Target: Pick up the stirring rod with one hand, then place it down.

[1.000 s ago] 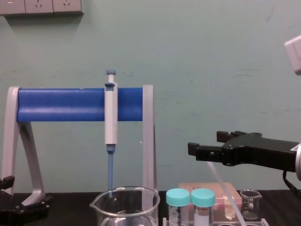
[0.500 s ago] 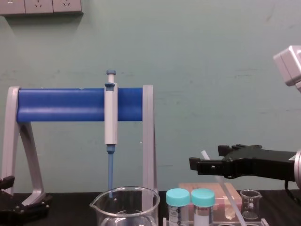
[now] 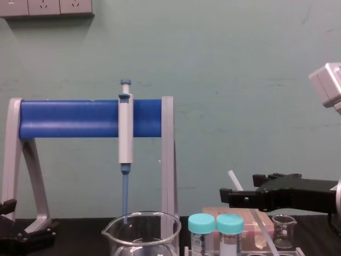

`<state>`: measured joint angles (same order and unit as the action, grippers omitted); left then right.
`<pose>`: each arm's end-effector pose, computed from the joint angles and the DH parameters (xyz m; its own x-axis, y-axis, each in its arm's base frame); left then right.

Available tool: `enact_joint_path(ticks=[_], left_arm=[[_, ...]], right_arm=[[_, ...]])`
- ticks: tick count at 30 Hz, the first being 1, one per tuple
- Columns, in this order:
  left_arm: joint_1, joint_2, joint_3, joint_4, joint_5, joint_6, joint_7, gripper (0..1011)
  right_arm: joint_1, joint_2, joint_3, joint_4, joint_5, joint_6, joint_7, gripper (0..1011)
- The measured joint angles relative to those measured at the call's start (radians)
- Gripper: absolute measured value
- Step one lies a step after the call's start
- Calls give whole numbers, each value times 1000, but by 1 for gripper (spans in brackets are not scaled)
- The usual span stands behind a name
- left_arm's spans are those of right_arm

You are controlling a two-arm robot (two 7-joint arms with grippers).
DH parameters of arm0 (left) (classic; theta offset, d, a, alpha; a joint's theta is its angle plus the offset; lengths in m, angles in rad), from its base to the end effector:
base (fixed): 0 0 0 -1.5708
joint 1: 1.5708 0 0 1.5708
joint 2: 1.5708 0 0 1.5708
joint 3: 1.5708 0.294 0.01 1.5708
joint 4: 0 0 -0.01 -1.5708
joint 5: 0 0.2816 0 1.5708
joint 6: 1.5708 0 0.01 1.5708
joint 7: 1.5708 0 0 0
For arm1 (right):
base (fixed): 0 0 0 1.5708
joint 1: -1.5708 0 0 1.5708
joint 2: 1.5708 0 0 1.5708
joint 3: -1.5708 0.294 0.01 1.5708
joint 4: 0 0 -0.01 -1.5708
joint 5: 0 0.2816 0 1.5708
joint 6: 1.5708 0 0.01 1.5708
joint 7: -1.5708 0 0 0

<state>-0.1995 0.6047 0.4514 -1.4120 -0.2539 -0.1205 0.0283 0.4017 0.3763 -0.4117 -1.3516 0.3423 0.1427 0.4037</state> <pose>0.3330 0.0921 -0.3003 0.2923 0.8803 0.3738 -0.9553 0.2873 0.0703 0.3970 -0.0263 -0.2505 0.6307 -0.7710 0.0882 0.7732 0.6145 -0.1567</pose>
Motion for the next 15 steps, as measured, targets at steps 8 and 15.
enact_joint_path(ticks=[8,15], left_arm=[[0,0,0,0,0,0,0,1000],[0,0,0,0,0,0,0,1000]], right_arm=[[-7,-8,7,1,-10,7,-6,1000],[-8,-13,9,6,-20,9,-7,1000]])
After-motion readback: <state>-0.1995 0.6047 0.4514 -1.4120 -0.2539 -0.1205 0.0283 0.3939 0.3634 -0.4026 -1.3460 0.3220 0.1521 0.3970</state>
